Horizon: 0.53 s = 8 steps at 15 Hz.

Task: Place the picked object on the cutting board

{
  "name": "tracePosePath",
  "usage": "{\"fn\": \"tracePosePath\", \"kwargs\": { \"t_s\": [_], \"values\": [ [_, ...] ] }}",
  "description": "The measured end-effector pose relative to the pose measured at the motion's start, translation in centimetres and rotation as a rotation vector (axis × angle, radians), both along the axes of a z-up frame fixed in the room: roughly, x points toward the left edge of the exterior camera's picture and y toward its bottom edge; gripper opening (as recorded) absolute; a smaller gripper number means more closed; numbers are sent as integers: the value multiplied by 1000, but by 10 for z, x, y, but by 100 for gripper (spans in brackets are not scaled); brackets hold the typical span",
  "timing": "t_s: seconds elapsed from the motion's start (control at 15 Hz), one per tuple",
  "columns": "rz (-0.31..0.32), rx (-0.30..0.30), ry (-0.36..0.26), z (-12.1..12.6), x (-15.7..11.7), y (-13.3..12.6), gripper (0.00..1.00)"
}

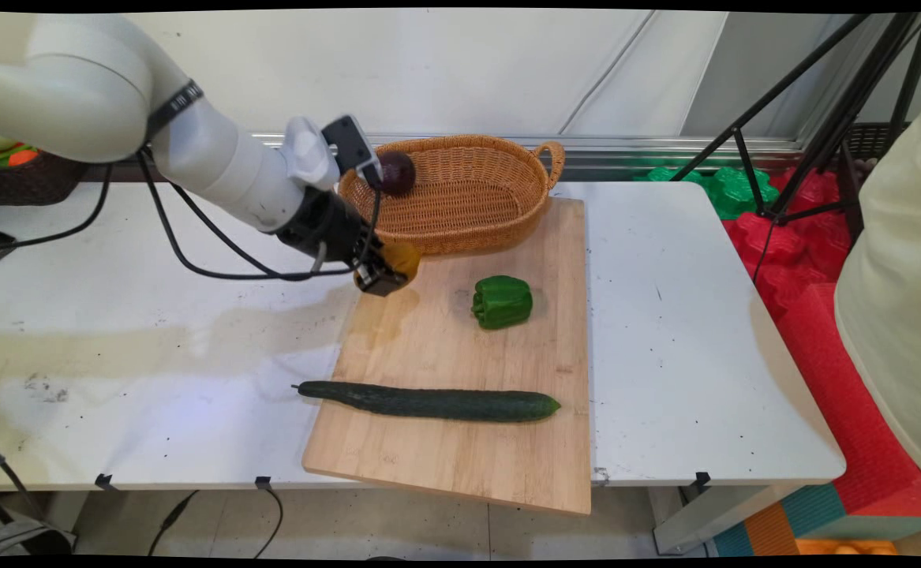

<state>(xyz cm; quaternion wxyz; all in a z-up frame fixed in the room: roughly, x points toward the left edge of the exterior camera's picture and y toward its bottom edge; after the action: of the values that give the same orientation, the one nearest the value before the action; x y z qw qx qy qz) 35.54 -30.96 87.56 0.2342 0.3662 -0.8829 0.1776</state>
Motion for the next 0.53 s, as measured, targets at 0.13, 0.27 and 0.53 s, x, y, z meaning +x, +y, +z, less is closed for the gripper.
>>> {"fn": "tracePosePath", "kwargs": {
  "t_s": [0.13,0.27,0.53],
  "values": [
    [-15,10,-11,-9,-3,-4,0],
    [-32,18,-22,-18,-6,-8,0],
    [-63,31,-39,-35,-13,-17,0]
  ]
}}
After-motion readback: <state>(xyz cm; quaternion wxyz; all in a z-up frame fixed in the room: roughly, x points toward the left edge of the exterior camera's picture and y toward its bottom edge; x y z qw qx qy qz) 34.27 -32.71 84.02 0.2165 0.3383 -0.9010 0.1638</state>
